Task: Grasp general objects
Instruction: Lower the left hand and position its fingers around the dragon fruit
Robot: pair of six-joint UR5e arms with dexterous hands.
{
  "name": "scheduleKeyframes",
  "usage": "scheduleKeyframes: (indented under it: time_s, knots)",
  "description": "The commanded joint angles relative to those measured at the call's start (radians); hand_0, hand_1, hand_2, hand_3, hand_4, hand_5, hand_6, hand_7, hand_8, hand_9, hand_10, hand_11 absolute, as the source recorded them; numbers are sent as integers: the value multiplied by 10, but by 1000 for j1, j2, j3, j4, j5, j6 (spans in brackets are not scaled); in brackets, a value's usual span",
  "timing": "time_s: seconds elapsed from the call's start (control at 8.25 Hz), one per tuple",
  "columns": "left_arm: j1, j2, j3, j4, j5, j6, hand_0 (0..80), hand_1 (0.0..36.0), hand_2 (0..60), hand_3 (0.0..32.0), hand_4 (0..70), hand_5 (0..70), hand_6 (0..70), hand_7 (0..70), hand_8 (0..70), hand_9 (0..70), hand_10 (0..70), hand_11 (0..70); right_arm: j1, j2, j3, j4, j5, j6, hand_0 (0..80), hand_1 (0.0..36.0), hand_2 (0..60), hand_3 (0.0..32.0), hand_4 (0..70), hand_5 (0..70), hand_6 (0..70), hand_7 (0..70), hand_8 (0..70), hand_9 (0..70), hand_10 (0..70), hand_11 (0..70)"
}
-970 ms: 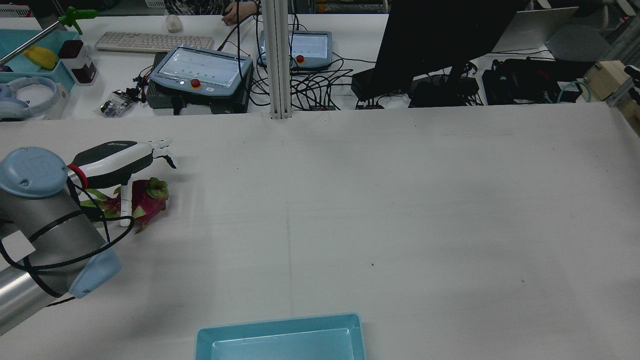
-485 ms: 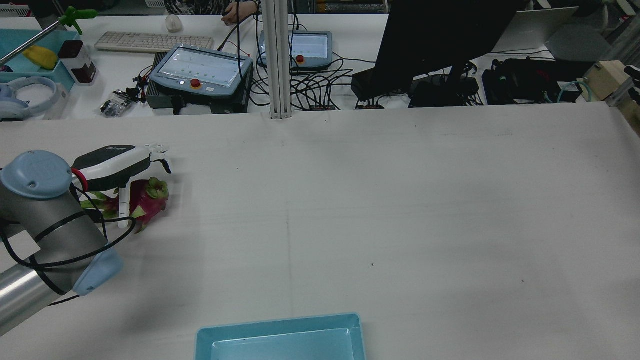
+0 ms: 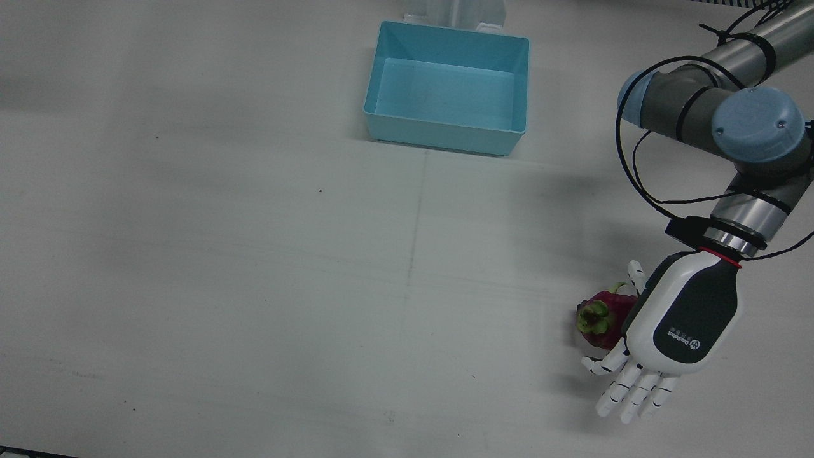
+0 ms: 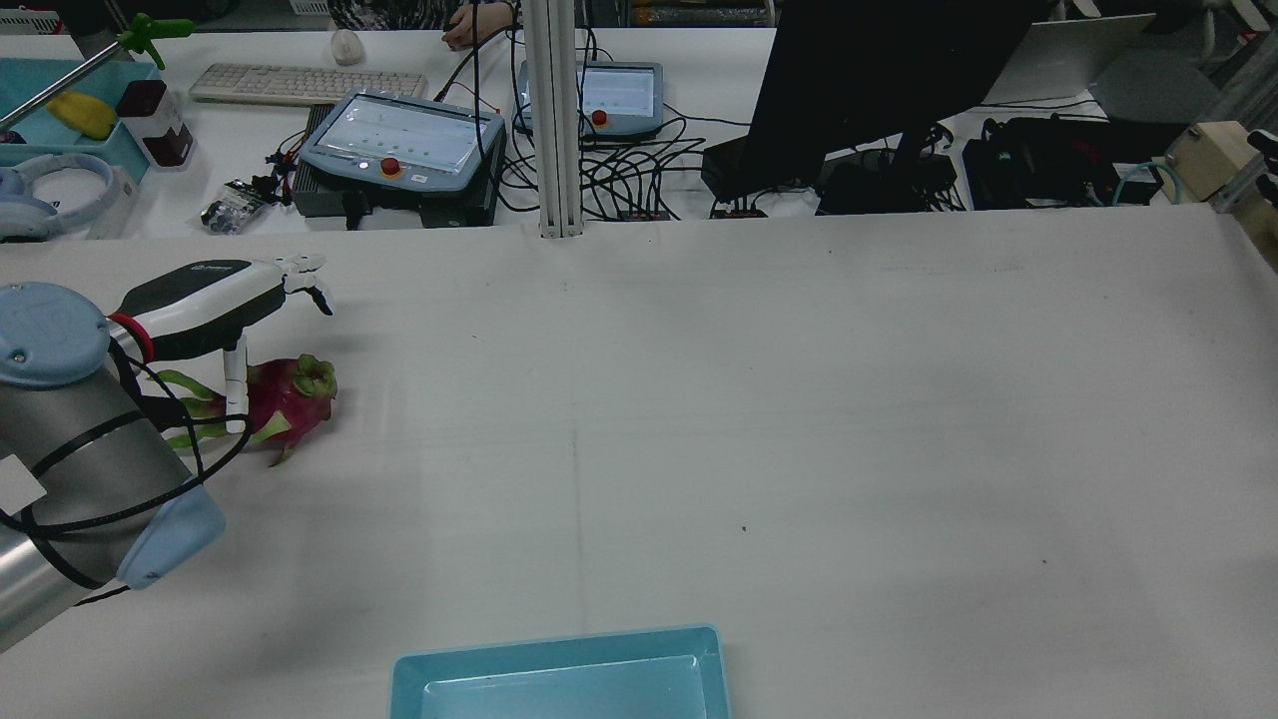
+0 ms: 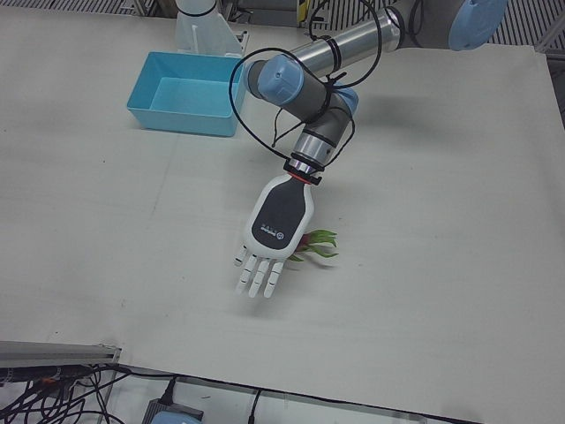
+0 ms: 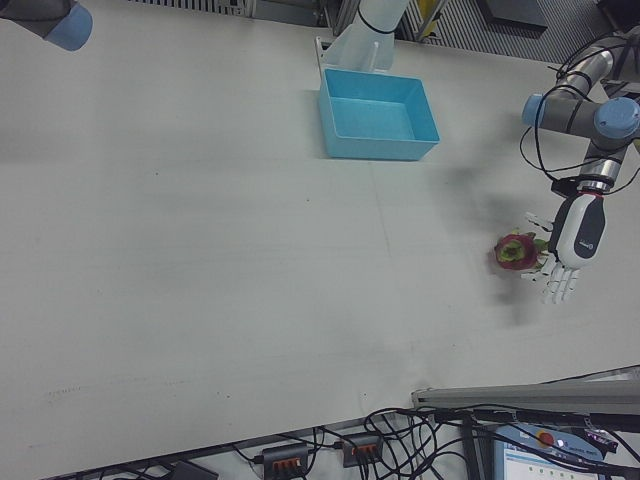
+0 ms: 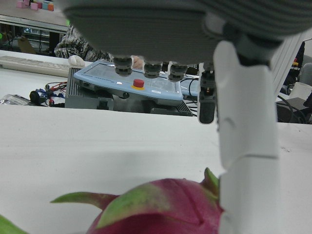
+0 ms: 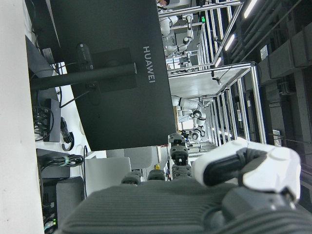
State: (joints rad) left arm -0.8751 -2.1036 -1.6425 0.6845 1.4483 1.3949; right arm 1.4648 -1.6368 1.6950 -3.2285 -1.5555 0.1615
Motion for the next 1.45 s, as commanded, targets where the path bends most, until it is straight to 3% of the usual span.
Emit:
scheduleKeyframes:
  time_s: [0.0,0.24,0.73,1.21,1.33]
  knots:
    - [7,63,-77,-22,-120,6,557,360,600,86,0,333,0,38,65,0,32,80,0,0,0,1,0,1,0,0,0,0,0,0,0,0,0,0,0,0]
    - [18,154,-135,-49,-180,6,543,360,600,112,0,278,0,17,60,0,27,72,0,0,0,1,0,1,0,0,0,0,0,0,0,0,0,0,0,0]
    - [88,152,-120,-77,-183,4,546,360,600,108,0,259,0,24,62,0,26,70,-1,0,-1,1,0,1,0,0,0,0,0,0,0,0,0,0,0,0]
    - [91,142,28,-186,-181,3,548,360,600,110,0,292,0,47,62,0,33,81,-1,0,-1,3,0,1,0,0,0,0,0,0,0,0,0,0,0,0]
    - [97,142,30,-184,-181,1,546,360,600,110,0,297,0,46,63,0,34,82,-1,0,-1,3,0,1,0,0,0,0,0,0,0,0,0,0,0,0]
